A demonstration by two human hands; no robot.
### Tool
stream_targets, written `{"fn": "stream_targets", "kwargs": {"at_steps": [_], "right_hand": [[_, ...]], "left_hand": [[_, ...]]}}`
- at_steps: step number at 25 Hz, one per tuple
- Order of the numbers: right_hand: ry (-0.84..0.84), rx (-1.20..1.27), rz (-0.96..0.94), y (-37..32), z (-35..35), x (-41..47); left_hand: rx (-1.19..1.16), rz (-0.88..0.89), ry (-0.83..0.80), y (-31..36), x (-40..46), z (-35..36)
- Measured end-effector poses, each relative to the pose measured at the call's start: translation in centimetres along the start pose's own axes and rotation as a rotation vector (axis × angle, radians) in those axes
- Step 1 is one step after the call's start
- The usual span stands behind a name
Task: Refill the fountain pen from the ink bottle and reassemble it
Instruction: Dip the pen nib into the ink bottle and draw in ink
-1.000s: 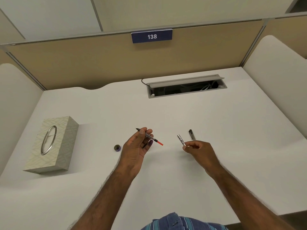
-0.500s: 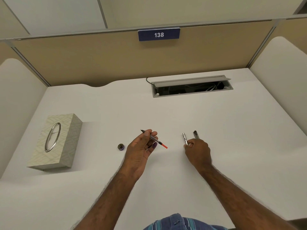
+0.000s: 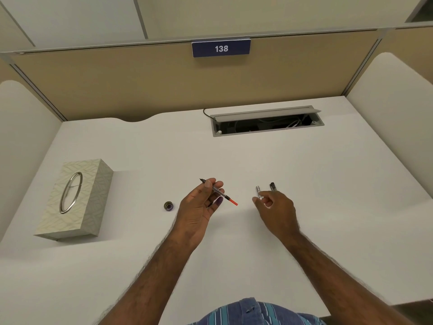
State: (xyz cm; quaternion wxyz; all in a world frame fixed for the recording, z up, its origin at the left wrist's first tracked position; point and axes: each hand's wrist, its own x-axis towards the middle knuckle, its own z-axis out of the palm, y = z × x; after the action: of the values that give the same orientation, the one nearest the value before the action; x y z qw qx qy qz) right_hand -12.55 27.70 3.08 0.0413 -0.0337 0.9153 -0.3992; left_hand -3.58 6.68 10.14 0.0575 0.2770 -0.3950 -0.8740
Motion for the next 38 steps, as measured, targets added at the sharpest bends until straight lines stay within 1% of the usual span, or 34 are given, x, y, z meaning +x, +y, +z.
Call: {"fn": "stream_targets", "kwargs": {"at_steps": [1, 2, 4, 6, 9, 16, 19, 26, 30, 35, 38], "right_hand": [[-0.030, 0.094, -0.019, -0.9, -0.8, -0.7], [-0.096, 0.205, -0.006, -2.0, -1.6, -1.5], [-0.288, 0.424, 0.070, -4.1, -3.0, -3.0], [-0.428, 0.567, 0.117, -5.7, -4.1, -4.3], [-0.501, 0.706, 0.144, -6.8, -4.8, -5.5], [-0.467, 0.744, 0.190, -7.4, -4.6, -6.2], [-0.458, 0.764, 0.188, -7.5, -4.6, -6.3], [-0.365, 0.784, 0.168, -7.0, -4.3, -6.2], [-0.357, 0.808, 0.177, -6.7, -4.4, -6.2], [-0.323, 0.827, 0.189, -6.6, -5.1, -5.7], [-0.293, 0.728, 0.131, -6.8, -5.6, -5.1]], "left_hand": [[0.001, 0.004, -0.006, 0.0, -0.1, 0.1], [0.001, 0.009, -0.010, 0.0, -0.2, 0.1], [0.005, 0.016, -0.017, 0.0, -0.3, 0.3], [0.011, 0.019, -0.026, 0.0, -0.5, 0.5], [0.014, 0.021, -0.045, 0.1, -1.0, 0.9], [-0.008, 0.031, -0.083, -0.1, -1.8, 1.2], [-0.008, 0.033, -0.077, -0.1, -2.0, 1.1], [-0.013, 0.040, -0.079, -0.2, -2.4, 1.5], [-0.004, 0.044, -0.079, -0.4, -2.5, 1.5], [0.126, 0.055, -0.091, -0.2, -3.1, 0.5], [0.266, 0.139, 0.006, 0.3, -3.3, -1.6]]}}
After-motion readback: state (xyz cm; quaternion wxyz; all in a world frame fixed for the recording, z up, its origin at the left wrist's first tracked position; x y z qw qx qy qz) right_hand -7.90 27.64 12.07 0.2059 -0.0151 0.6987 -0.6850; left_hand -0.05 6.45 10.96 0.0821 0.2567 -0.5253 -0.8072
